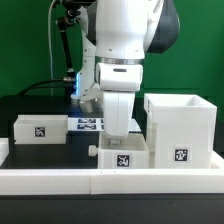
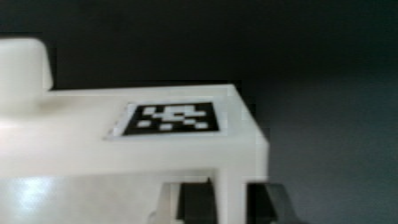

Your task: Assemble drawer

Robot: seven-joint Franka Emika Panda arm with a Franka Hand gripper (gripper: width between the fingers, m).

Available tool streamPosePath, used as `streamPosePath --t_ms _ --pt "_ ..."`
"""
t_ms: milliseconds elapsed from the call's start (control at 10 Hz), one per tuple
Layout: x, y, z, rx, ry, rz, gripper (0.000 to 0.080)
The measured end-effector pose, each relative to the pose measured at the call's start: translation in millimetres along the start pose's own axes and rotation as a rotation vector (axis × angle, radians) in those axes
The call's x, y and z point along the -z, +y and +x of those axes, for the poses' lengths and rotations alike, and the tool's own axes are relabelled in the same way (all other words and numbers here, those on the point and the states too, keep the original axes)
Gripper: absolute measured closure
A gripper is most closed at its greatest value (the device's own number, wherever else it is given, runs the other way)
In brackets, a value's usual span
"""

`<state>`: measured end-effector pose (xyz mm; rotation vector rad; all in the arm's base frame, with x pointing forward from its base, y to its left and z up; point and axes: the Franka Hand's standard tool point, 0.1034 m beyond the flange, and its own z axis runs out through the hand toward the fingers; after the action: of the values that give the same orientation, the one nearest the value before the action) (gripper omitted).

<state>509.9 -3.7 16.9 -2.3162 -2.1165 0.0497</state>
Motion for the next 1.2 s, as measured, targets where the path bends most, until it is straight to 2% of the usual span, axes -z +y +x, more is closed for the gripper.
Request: streamPosePath --t_ms 200,600,1200 --pt "4.2 2.1 0.5 -0.009 -0.004 0.023 0.0755" --pt "7.3 3.5 11.4 -0.03 0.0 0.021 0.0755" --pt "5.6 2.5 11.0 -0.032 0.001 0.018 0.0755"
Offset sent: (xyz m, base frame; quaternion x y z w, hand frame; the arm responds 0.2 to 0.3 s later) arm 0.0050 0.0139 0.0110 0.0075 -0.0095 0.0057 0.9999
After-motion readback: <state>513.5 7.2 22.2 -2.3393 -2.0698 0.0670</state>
